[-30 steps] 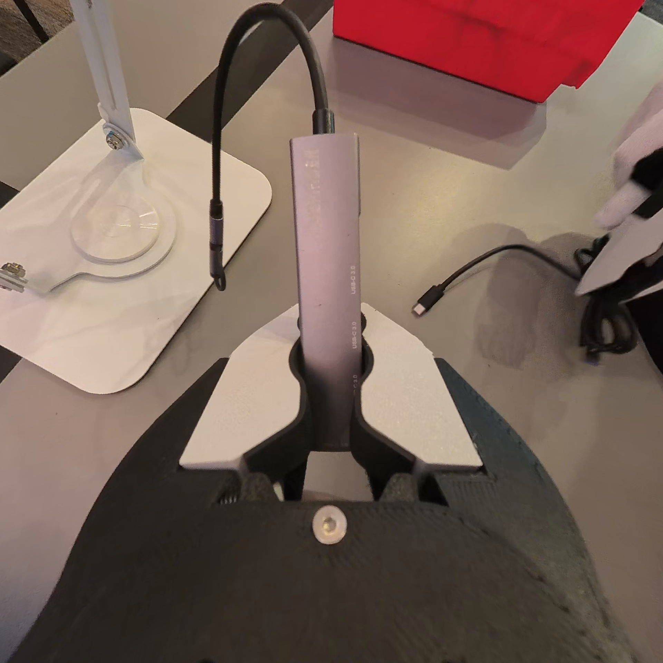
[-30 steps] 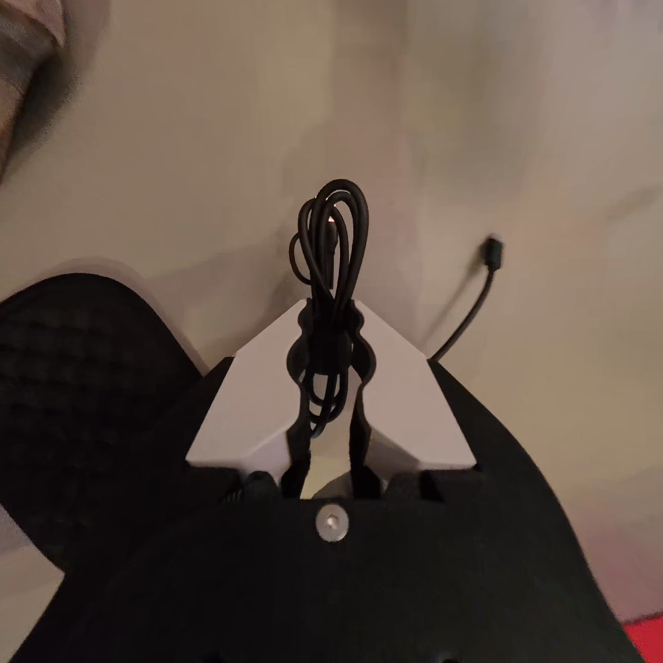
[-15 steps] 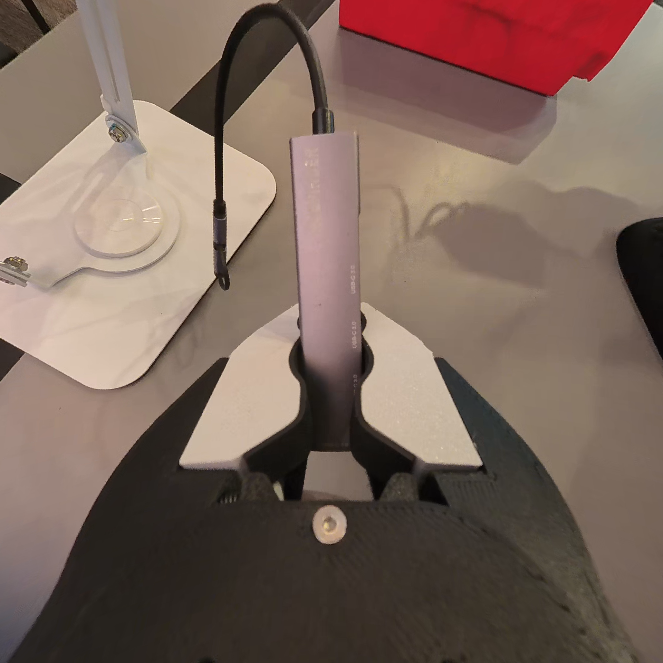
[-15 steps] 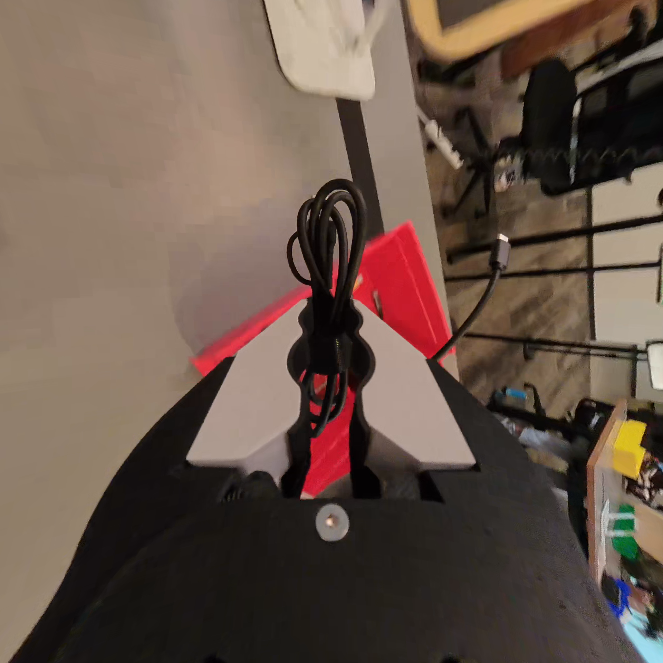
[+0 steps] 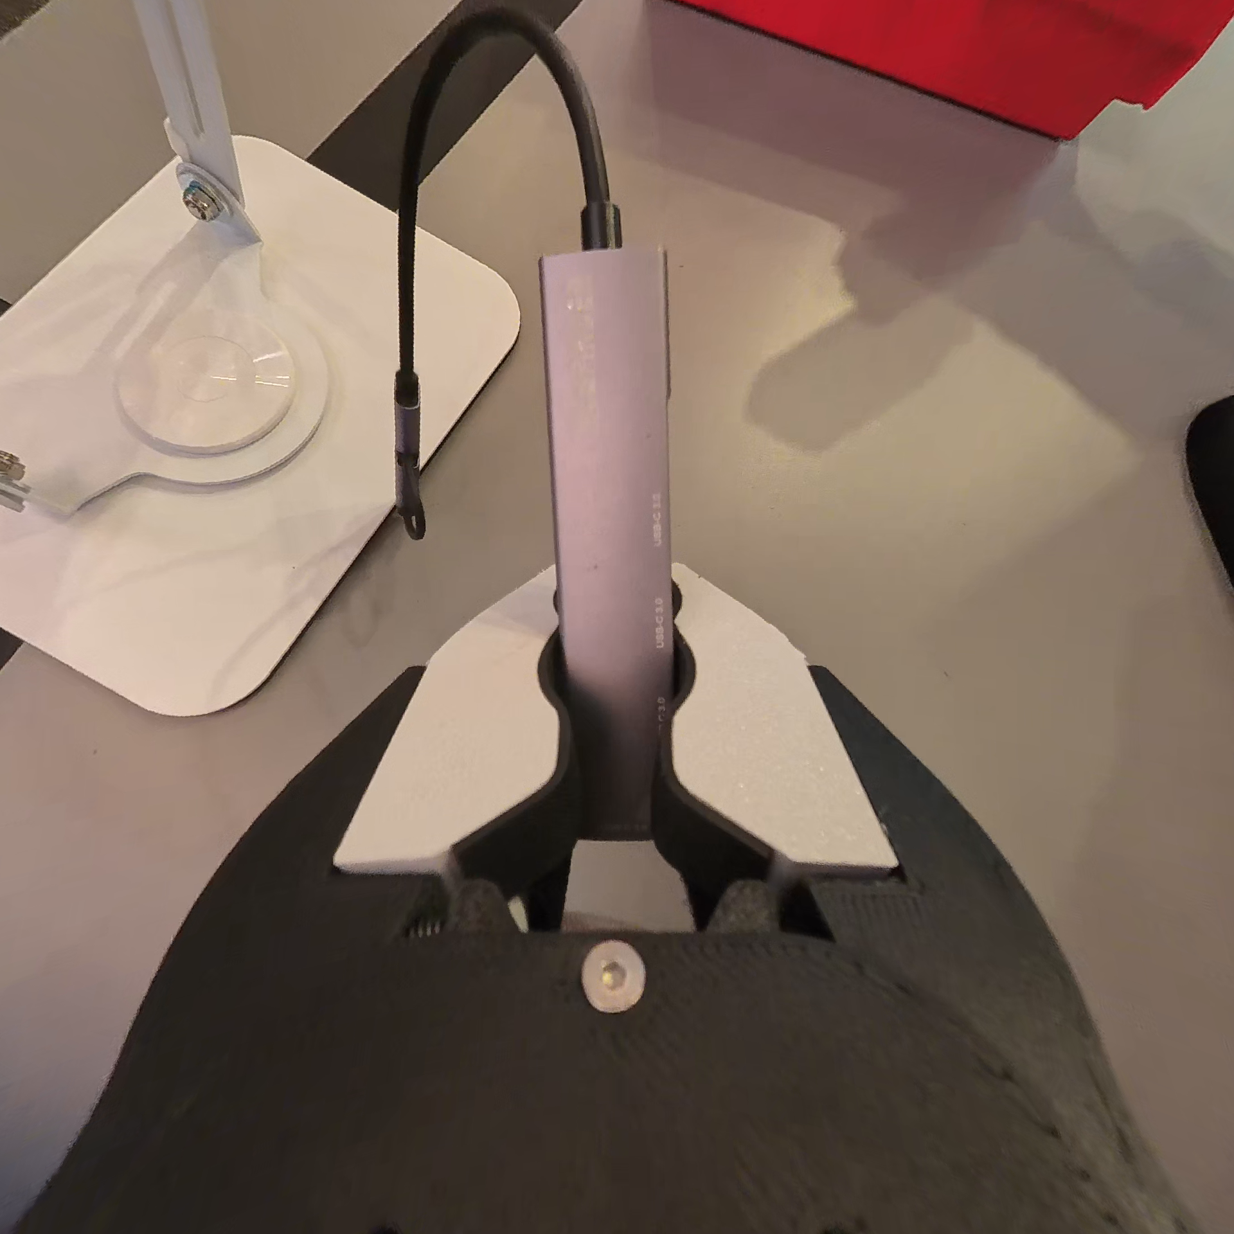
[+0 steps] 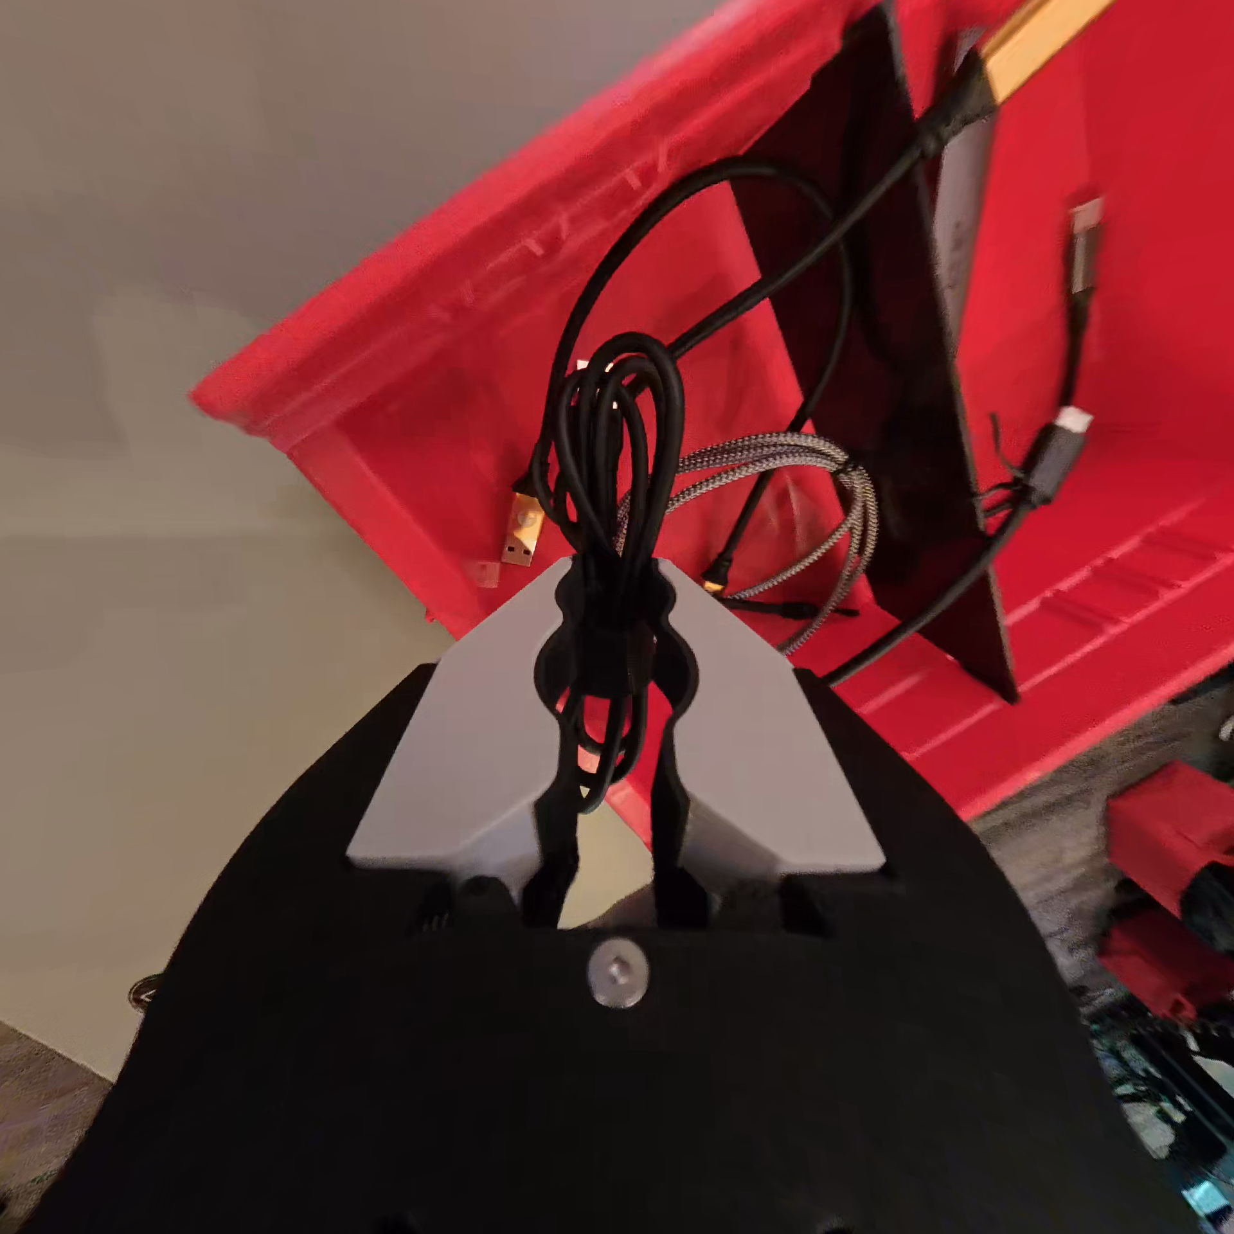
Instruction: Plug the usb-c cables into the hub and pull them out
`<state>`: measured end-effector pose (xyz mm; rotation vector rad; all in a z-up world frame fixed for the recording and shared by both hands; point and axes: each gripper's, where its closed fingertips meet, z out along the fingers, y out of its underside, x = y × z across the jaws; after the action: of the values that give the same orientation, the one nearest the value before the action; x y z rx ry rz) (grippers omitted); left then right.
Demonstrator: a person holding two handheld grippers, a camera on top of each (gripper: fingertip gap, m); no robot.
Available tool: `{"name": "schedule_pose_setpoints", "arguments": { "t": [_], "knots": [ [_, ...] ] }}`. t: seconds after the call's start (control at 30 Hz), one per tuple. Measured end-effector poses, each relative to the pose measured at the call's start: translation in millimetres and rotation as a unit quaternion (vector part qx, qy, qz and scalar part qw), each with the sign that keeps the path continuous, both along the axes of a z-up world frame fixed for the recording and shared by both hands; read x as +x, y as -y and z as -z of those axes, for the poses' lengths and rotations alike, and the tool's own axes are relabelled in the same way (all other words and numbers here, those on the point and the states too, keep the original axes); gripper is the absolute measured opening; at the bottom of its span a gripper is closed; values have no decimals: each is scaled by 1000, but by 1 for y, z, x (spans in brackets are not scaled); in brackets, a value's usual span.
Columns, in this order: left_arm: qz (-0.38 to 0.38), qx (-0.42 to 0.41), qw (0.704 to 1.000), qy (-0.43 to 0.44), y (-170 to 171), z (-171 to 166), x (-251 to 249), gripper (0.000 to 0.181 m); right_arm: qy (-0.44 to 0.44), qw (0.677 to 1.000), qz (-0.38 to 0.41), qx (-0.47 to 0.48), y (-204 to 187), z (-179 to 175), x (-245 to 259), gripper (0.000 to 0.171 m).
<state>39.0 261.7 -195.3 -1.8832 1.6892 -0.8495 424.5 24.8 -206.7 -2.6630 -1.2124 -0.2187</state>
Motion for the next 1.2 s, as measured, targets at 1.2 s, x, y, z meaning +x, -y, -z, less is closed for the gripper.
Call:
{"name": "schedule_pose_setpoints", "arguments": {
  "t": [1.2],
  "knots": [
    [89,-61,994,18,58,-3,24,23,301,744,-389,451,-205,-78,-348,24]
  ]
}}
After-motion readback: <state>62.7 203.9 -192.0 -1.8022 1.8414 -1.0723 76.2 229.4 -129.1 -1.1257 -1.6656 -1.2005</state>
